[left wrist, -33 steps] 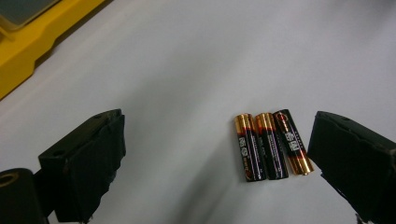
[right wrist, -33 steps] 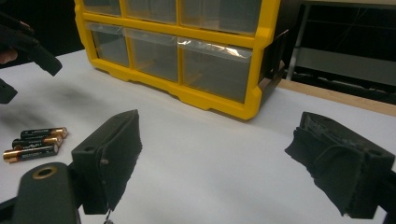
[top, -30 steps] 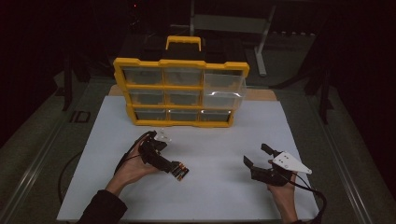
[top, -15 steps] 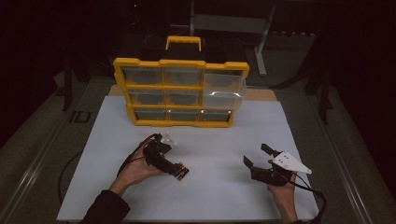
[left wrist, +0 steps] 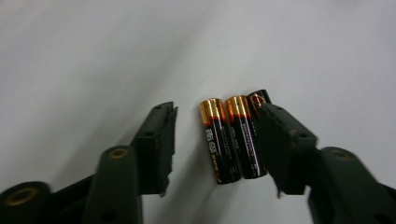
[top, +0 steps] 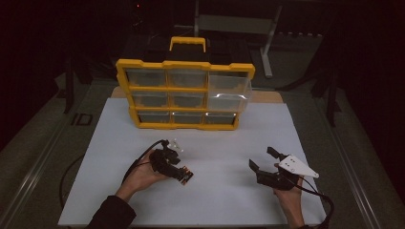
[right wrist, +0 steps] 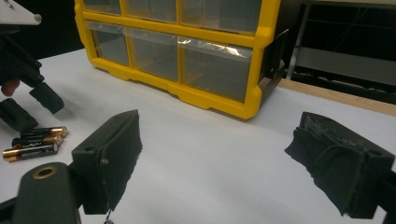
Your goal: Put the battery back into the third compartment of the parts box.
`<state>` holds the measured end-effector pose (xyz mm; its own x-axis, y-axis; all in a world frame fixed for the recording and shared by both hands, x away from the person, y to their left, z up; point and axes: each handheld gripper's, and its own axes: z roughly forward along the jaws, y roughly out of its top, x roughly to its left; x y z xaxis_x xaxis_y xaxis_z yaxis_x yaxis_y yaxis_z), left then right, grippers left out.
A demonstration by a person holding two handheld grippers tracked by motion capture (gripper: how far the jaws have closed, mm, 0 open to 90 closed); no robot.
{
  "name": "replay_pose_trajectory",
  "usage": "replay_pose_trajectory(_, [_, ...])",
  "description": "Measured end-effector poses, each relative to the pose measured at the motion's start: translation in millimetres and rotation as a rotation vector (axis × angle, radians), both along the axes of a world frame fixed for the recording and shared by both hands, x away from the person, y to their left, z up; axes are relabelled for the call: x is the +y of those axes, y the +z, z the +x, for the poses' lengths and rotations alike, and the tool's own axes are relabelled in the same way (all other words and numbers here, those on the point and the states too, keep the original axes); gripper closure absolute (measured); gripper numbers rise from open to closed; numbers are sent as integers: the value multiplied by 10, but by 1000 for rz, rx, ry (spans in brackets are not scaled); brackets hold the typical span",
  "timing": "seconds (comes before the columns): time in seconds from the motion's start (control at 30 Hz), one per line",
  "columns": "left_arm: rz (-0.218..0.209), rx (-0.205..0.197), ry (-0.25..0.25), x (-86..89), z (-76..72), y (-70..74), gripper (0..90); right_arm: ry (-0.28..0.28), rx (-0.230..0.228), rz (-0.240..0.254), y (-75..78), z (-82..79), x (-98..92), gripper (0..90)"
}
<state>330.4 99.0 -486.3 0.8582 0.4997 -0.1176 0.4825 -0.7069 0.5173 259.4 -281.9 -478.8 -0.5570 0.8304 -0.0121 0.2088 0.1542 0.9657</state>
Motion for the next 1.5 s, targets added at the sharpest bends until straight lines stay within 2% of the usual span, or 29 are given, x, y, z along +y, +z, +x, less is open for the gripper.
replay_pose_trajectory(0.07, [1, 9, 2, -6, 2, -19, 528, 0, 0, 0, 0, 0, 0, 144])
replay_pose_trajectory(0.2, [23, 20, -2, -22, 4, -58, 637, 0, -1, -1, 0, 0, -1, 144])
replay_pose_trajectory(0.27, [26, 20, -2, -27, 5, -65, 650, -1, -1, 0, 0, 0, -1, 144])
replay_pose_trajectory(0.3, [33, 16, -1, -35, 3, -73, 677, -1, -1, 0, 1, 0, -1, 144])
replay_pose_trajectory(0.33, [57, 8, 0, -56, -2, -93, 720, 0, -2, -1, 0, 0, -1, 144])
replay_pose_trajectory(0.37, [57, 8, 0, -56, -2, -93, 739, 0, -2, -1, 0, 0, -1, 144])
replay_pose_trajectory(0.4, [96, -13, -3, -87, -17, -121, 742, 0, -2, -1, 0, 0, -1, 144])
replay_pose_trajectory(0.6, [135, -37, 8, -123, -43, -110, 779, 0, -1, -1, -1, -3, 4, 145])
replay_pose_trajectory(1.03, [114, -24, -2, -95, -20, -114, 779, 3, -1, -4, -1, -3, 6, 145])
replay_pose_trajectory(1.5, [130, -28, -25, -92, -31, -87, 780, 5, 0, -4, -1, -3, 6, 145])
